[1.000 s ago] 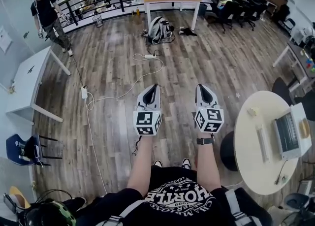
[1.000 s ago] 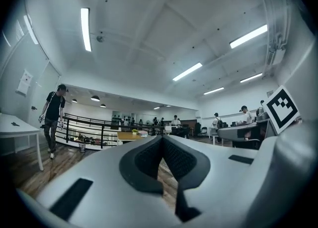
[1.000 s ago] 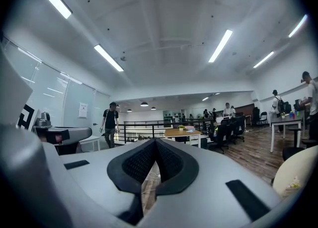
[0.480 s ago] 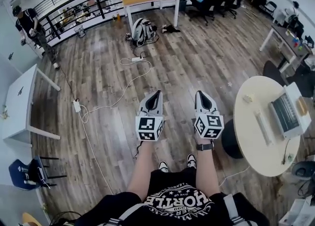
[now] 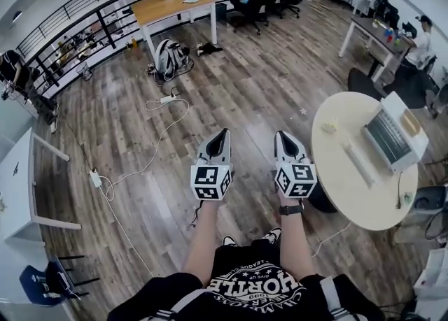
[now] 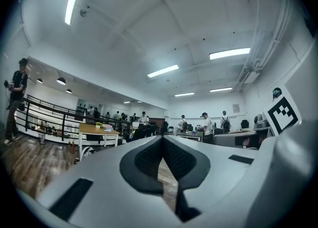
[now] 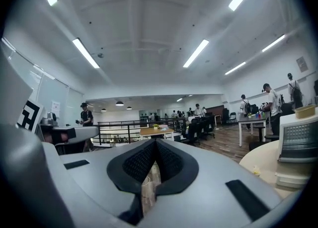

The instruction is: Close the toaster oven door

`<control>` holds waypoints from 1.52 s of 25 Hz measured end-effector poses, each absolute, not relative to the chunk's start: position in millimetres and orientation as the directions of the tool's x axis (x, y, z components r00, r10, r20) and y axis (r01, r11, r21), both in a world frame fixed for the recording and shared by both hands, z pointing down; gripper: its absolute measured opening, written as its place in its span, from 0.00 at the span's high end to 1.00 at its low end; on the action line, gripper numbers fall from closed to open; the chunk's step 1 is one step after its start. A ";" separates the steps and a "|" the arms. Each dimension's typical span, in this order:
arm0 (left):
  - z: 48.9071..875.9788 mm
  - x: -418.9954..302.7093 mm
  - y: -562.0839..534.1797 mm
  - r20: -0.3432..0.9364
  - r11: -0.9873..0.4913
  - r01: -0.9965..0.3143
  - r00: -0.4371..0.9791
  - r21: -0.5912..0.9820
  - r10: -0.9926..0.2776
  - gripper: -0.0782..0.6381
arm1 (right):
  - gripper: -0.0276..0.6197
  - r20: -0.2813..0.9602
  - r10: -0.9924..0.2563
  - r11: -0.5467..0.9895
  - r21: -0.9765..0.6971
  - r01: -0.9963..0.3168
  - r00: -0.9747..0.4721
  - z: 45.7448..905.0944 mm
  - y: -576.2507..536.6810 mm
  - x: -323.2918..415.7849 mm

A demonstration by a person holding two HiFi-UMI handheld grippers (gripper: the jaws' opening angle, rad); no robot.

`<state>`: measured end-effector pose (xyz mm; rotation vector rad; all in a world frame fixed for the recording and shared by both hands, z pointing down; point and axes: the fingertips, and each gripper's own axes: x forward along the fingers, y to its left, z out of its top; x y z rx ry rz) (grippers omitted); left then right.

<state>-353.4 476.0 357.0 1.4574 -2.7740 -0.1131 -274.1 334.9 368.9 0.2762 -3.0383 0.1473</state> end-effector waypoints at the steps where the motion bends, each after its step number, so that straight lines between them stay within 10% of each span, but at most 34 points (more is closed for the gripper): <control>1: 352.5 -351.9 465.0 -0.037 0.557 -0.828 -0.560 0.067 -0.828 0.87 | 0.93 0.089 -0.185 0.978 -0.084 -0.193 -0.979 365.1 324.4 -270.9; 38: 335.6 -213.2 111.7 -0.043 0.048 -0.994 -0.052 0.102 -0.998 0.87 | 0.93 0.061 -0.512 0.848 -0.126 -0.515 -0.857 362.1 17.6 -113.9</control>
